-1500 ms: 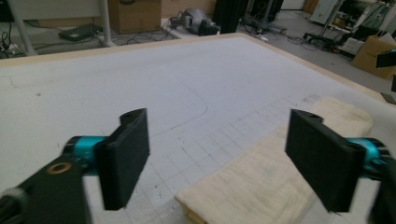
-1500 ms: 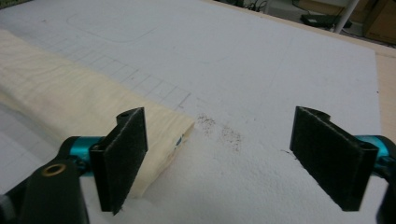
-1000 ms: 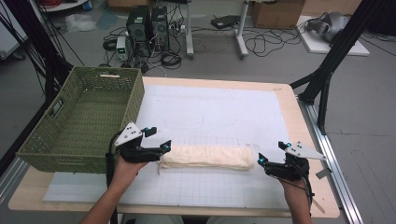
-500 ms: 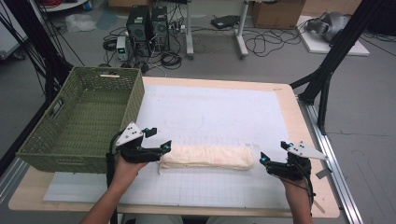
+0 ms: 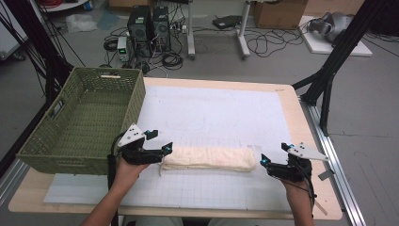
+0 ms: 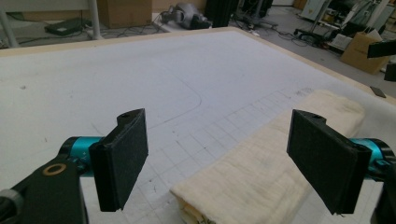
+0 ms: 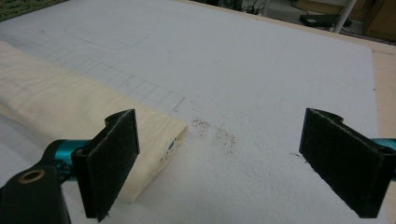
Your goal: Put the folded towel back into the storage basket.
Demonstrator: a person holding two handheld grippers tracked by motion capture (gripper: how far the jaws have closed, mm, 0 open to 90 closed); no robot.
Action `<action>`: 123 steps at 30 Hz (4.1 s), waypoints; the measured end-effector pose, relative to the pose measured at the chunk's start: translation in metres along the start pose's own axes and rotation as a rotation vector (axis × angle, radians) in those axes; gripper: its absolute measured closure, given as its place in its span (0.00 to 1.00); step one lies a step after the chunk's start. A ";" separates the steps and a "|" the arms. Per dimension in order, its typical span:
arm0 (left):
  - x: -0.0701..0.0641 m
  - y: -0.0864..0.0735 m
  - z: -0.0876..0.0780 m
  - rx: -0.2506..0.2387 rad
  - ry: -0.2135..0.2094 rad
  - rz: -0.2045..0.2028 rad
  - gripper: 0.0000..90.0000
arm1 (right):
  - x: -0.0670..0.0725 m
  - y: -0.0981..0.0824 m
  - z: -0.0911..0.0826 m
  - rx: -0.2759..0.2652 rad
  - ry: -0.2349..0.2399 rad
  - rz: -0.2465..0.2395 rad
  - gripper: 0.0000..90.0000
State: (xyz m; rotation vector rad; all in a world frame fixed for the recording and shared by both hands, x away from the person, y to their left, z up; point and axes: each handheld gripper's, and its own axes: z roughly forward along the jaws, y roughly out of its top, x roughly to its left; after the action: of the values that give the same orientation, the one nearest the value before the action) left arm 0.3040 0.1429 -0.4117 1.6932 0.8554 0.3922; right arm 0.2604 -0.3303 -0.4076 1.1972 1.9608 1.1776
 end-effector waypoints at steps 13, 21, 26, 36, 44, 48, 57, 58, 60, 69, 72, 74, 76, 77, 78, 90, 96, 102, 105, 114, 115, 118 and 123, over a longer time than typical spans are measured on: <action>0.000 -0.019 0.018 0.207 0.087 -0.060 0.27 | 0.004 -0.002 0.005 0.028 0.021 -0.026 0.13; 0.001 -0.029 0.027 0.325 0.086 -0.083 0.40 | 0.006 -0.003 0.011 0.059 0.028 -0.032 0.13; -0.004 -0.031 0.028 0.343 0.097 -0.059 0.43 | 0.009 -0.004 0.016 0.059 0.050 -0.006 0.13; -0.012 -0.033 0.027 0.350 0.112 0.008 0.57 | 0.022 -0.002 0.040 0.118 0.051 -0.031 0.13; -0.018 -0.034 0.028 0.351 0.058 0.028 0.85 | 0.030 -0.004 0.053 0.178 0.056 -0.056 0.13; -0.017 -0.034 0.028 0.348 0.045 0.026 0.89 | 0.033 -0.007 0.059 0.230 0.073 -0.062 0.14; -0.015 -0.034 0.028 0.343 0.036 0.014 0.89 | 0.030 -0.014 0.062 0.255 0.172 0.002 0.43; -0.015 -0.034 0.028 0.343 0.035 0.014 0.89 | 0.030 -0.014 0.062 0.254 0.170 0.003 0.45; -0.015 -0.034 0.027 0.342 0.034 0.015 0.89 | 0.030 -0.013 0.061 0.258 0.157 0.014 0.50; -0.015 -0.035 0.027 0.338 0.033 0.017 0.89 | 0.036 -0.011 0.058 0.282 0.167 0.018 0.78; -0.014 -0.035 0.027 0.337 0.032 0.017 0.89 | 0.036 -0.012 0.058 0.282 0.161 0.045 0.78; -0.014 -0.035 0.027 0.338 0.032 0.015 0.89 | 0.037 -0.011 0.058 0.285 0.162 0.053 0.84; -0.014 -0.035 0.027 0.338 0.030 0.015 0.89 | 0.040 -0.010 0.057 0.288 0.166 0.038 0.88; -0.014 -0.035 0.027 0.338 0.030 0.013 0.89 | 0.041 -0.010 0.057 0.291 0.162 0.035 0.89; -0.014 -0.035 0.027 0.338 0.029 0.013 0.89 | 0.042 -0.010 0.057 0.288 0.157 0.029 0.89; -0.016 -0.016 0.014 0.240 0.006 0.011 0.91 | 0.040 -0.003 0.054 0.269 0.141 0.026 0.91; -0.020 -0.002 0.005 0.181 -0.011 0.021 0.91 | 0.037 0.004 0.052 0.241 0.133 0.019 0.91; -0.021 0.009 -0.003 0.138 -0.013 0.031 0.91 | 0.035 0.014 0.052 0.219 0.125 0.021 0.90; -0.019 0.016 -0.008 0.106 -0.008 0.021 0.91 | 0.035 0.025 0.055 0.200 0.122 0.015 0.90; -0.018 0.040 -0.031 0.010 0.021 0.018 0.91 | 0.040 0.059 0.061 0.132 0.134 -0.049 0.90; -0.017 0.042 -0.033 0.004 0.025 0.016 0.91 | 0.039 0.063 0.061 0.122 0.141 -0.049 0.90; -0.016 0.047 -0.039 -0.016 0.028 0.016 0.91 | 0.039 0.072 0.062 0.100 0.155 -0.050 0.90; -0.011 0.056 -0.050 -0.042 0.039 0.010 0.91 | 0.042 0.089 0.064 0.073 0.169 -0.068 0.90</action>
State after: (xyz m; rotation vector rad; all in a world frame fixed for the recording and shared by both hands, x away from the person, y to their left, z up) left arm 0.2829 0.1644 -0.3423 1.6566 0.8620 0.4488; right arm 0.3284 -0.2479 -0.3590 1.0879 2.1691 1.2160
